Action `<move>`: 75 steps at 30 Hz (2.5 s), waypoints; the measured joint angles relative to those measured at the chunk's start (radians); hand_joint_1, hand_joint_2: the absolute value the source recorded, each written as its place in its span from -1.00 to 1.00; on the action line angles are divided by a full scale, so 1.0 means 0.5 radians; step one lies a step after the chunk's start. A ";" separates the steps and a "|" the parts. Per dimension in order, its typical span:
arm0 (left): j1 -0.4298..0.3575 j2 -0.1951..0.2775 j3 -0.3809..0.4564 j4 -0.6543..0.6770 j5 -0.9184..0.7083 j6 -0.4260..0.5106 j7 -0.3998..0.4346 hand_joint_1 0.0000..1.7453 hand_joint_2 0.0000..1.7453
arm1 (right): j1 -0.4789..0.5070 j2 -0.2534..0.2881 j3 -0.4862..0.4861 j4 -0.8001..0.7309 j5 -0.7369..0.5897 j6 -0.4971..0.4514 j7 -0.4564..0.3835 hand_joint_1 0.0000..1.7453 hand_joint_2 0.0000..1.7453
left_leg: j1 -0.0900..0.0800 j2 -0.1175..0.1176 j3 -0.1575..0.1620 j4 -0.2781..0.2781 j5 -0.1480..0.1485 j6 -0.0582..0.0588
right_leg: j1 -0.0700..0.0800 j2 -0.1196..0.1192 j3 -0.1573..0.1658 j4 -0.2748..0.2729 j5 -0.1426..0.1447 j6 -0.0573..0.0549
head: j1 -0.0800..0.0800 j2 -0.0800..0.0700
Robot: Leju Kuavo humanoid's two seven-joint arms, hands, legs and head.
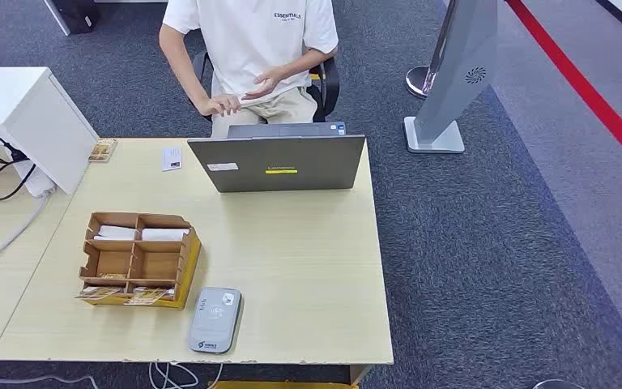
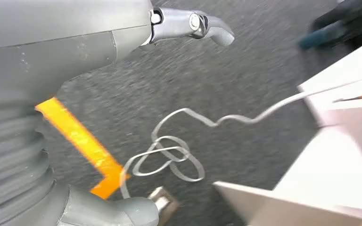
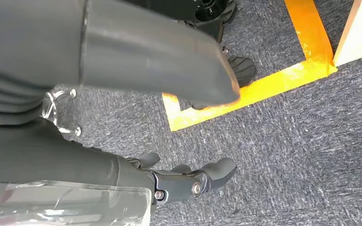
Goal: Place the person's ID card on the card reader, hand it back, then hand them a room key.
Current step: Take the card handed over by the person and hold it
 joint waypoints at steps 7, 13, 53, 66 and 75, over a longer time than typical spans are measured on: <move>0.081 -0.033 -0.181 -0.369 0.131 0.139 -0.071 -1.00 1.00 | -0.013 0.012 -0.046 0.006 0.044 -0.019 0.009 -1.00 1.00 | 0.000 0.000 0.001 0.000 0.000 0.000 | 0.000 0.000 0.001 0.000 0.000 0.000 | 0.001 0.000; 0.154 -0.059 -0.373 -0.755 0.235 0.259 -0.165 -1.00 1.00 | -0.027 0.023 -0.088 0.015 0.091 -0.028 0.022 -1.00 1.00 | 0.000 0.000 0.002 0.000 0.000 0.000 | 0.000 0.000 0.002 0.000 0.000 0.000 | 0.002 0.000; -0.856 0.302 -1.020 -1.070 -1.439 0.616 -0.215 -1.00 1.00 | -0.107 0.045 -0.157 0.067 0.406 0.042 0.157 -1.00 1.00 | 0.000 0.000 0.008 0.001 0.005 -0.002 | 0.000 0.002 0.005 0.001 0.004 -0.002 | 0.002 0.000; -1.272 0.543 -1.181 -0.535 -1.958 0.458 0.129 -1.00 1.00 | -0.135 0.045 -0.143 0.068 0.452 0.068 0.186 -1.00 1.00 | 0.000 0.001 0.008 0.002 0.006 -0.002 | 0.000 0.003 0.005 0.002 0.004 -0.002 | 0.002 0.000; -1.570 0.722 -1.341 -0.203 -2.304 0.309 0.394 -1.00 1.00 | -0.159 0.045 -0.137 0.069 0.478 0.093 0.196 -1.00 1.00 | 0.000 0.001 0.008 0.002 0.007 -0.002 | 0.000 0.003 0.005 0.002 0.005 -0.003 | 0.002 0.000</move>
